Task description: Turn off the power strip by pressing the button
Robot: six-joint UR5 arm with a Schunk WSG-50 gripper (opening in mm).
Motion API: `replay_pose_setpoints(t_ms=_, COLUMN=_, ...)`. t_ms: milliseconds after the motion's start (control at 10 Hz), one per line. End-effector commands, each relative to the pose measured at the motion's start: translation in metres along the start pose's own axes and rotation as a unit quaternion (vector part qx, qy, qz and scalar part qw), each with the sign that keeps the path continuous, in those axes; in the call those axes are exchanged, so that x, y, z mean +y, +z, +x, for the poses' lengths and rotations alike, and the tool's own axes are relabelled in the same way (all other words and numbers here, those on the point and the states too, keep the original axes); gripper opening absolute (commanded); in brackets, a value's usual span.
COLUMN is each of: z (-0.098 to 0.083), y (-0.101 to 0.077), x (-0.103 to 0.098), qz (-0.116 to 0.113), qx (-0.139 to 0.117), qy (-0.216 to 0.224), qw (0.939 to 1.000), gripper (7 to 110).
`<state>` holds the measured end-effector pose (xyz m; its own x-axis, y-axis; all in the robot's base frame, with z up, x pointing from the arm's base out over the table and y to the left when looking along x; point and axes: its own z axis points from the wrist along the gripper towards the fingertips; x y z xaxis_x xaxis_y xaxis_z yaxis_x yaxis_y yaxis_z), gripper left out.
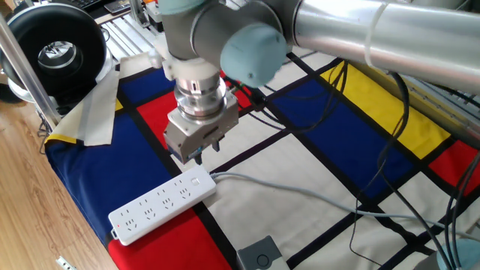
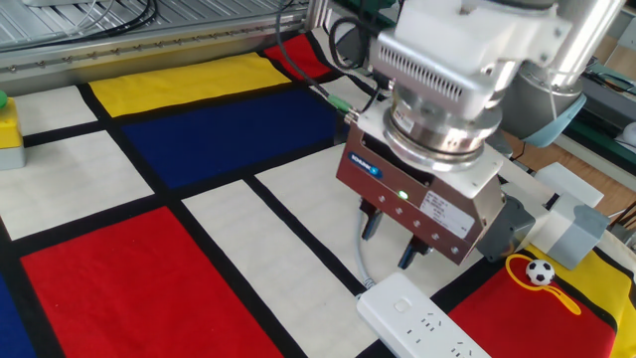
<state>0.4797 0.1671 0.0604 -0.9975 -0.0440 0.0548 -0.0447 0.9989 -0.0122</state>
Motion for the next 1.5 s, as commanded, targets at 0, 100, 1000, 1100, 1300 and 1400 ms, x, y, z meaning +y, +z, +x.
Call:
replay_pose_setpoints(t_ms=0, z=0.002, y=0.006, x=-0.001, qz=-0.003, qx=0.004, qy=0.008, qw=1.0, gripper=44)
replay_pose_setpoints(t_ms=100, z=-0.003, y=-0.002, x=-0.003, qz=0.001, qx=0.003, qy=0.008, qw=1.0, gripper=44)
replay_pose_setpoints(t_ms=1000, z=-0.024, y=-0.033, x=0.002, qz=-0.016, qx=0.002, qy=-0.02, qw=0.9997, gripper=44)
replay_pose_setpoints(t_ms=1100, z=-0.024, y=-0.034, x=0.01, qz=-0.032, qx=0.0, qy=-0.059, qw=0.9978, gripper=44)
replay_pose_setpoints(t_ms=1300, z=-0.024, y=-0.034, x=0.018, qz=-0.048, qx=-0.002, qy=-0.079, qw=0.9958, gripper=88)
replay_pose_setpoints(t_ms=1400, z=-0.024, y=-0.034, x=0.006, qz=-0.026, qx=0.001, qy=-0.073, qw=0.997, gripper=88)
